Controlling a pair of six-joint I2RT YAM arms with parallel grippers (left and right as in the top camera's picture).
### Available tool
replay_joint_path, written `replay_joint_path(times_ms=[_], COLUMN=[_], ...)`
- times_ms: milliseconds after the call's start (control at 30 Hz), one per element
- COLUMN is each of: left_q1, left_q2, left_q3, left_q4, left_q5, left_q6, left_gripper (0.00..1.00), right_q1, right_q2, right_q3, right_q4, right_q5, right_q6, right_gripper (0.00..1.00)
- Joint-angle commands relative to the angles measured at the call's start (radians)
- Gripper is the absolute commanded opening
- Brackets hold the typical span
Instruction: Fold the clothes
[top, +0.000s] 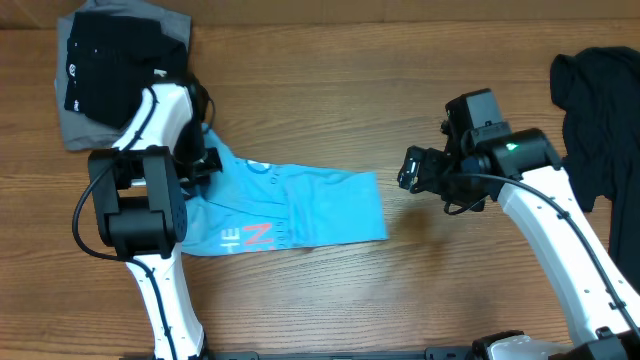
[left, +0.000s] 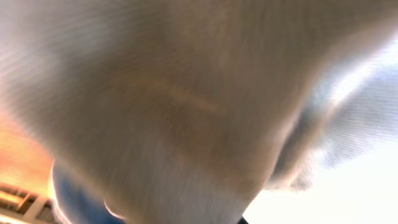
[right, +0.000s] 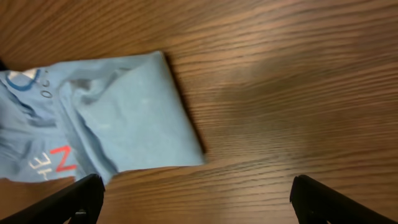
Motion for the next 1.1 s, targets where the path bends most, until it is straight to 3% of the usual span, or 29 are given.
replay_joint_path(times_ms=[0,167,433,767,1067], left_q1=[-0.020,-0.094,-0.259,-0.461,-0.565], left_q2=[-0.004,-0.009,-0.086,-0.156,-0.155], left_q3=[0.188,0.342,0.357,0.356,0.348], left_q4=[-0.093,-0.215,-0.215,-0.215,-0.212], left_q5=[-0.132,-0.072,0.091,0.182,0.182], left_q6=[-0.105,-0.111,-0.097,-0.097,-0.105], left_gripper=[0.04,0.04,0.04,0.05,0.16], right_q1=[-0.001,0.036,0.126,0.141,0.141], right_q2=[0.019,0.059,0.206,0.397,0.406], right_q3=[-0.096,-0.211,-0.258,-0.258,-0.258], right_q4=[0.099,0.283,0.419,0.519,0.534], right_q5=[-0.140,-0.270,-0.279,-0.330,-0.328], right_q6=[-0.003,-0.001,0.077,0.115,0.137], right_gripper=[1.00,1.00,1.00,1.00,1.00])
